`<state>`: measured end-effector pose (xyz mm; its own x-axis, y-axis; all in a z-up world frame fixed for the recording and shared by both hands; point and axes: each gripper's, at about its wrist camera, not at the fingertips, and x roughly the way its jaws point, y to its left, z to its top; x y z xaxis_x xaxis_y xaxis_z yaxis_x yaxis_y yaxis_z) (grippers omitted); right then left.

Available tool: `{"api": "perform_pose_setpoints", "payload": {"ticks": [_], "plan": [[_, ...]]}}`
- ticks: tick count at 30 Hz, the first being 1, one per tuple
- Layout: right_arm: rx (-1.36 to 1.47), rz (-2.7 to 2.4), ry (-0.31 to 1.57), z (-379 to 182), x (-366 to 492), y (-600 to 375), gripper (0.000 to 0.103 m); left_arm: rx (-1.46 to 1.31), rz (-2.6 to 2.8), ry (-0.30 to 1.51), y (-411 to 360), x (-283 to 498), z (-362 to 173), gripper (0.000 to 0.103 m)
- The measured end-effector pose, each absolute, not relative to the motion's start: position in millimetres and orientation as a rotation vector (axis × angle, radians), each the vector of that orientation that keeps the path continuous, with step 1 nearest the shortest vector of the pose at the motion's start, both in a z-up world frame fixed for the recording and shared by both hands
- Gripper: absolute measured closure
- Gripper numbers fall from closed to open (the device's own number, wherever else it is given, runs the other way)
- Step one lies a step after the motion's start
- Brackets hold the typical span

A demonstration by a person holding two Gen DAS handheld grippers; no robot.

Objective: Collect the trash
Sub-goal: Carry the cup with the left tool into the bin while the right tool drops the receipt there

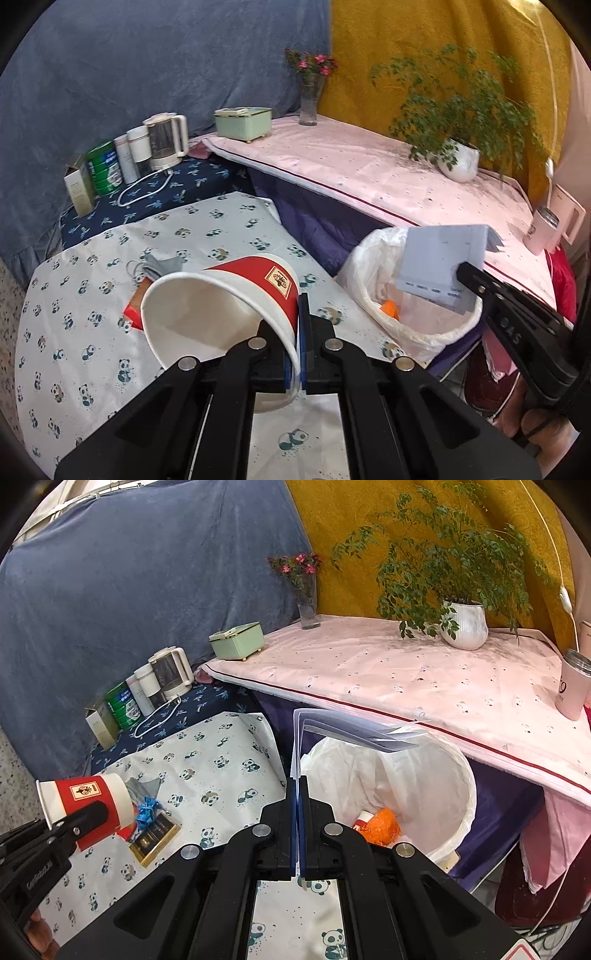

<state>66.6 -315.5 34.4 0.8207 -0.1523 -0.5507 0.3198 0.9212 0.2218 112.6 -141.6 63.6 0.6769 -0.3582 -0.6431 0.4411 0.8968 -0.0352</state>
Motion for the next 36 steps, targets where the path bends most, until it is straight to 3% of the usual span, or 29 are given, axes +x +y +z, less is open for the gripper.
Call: {"api": "perform_pose_setpoints", "payload": {"ticks": [21,30,36], "plan": [[0.383,-0.364,0.603,-8.9,51.4,-389.3,0.102,0.270,-0.610,0.781,-235.1,82.9,1.4,0.101],[0.392,-0.372,0.625,-24.3,61.9,-407.3,0.102,0.392,-0.638,0.717,-283.7,94.7,-0.1,0.101],[0.406,-0.390,0.619,-27.8,66.2,-423.5,0.102,0.376,-0.695,0.773,-312.0,121.7,-9.9,0.101]]}}
